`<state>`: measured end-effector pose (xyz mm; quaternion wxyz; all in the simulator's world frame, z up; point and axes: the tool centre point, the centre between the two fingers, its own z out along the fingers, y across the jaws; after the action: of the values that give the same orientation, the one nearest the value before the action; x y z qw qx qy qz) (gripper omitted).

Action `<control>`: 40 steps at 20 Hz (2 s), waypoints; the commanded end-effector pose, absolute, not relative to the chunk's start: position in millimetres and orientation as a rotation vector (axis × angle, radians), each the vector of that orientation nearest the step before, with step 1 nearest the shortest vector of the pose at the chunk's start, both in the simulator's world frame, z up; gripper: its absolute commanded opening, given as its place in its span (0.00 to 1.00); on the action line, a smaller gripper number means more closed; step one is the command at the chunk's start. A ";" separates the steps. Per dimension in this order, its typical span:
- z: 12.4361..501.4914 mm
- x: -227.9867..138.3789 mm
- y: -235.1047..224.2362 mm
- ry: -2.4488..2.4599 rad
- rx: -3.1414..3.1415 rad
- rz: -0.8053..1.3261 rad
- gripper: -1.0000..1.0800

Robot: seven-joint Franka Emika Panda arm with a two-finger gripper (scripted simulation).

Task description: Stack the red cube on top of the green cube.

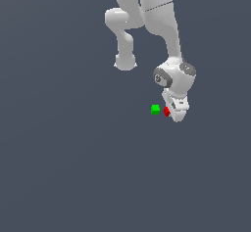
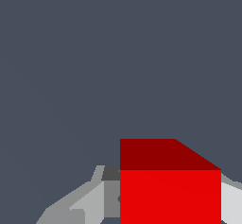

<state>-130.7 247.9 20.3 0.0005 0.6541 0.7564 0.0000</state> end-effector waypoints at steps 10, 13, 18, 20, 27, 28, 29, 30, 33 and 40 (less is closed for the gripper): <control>30.2 -131.0 247.8 2.376 2.054 0.000 0.00; 42.8 -131.4 247.6 2.376 2.053 -0.001 0.00; 75.5 -131.9 247.5 2.377 2.053 -0.002 0.00; 88.6 -132.0 247.7 2.377 2.053 -0.002 0.00; 116.8 -131.4 248.3 2.377 2.054 -0.001 0.00; 118.4 -131.2 248.2 2.377 2.055 -0.001 0.00; 119.4 -131.2 248.2 2.377 2.055 -0.001 0.00; 119.7 -131.2 248.3 2.377 2.055 -0.001 0.00; 117.3 -131.3 247.0 2.376 2.054 0.000 0.00; 100.3 -135.3 223.5 2.377 2.055 0.001 0.00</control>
<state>-134.3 230.8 105.2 -0.0003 0.6536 0.7568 0.0003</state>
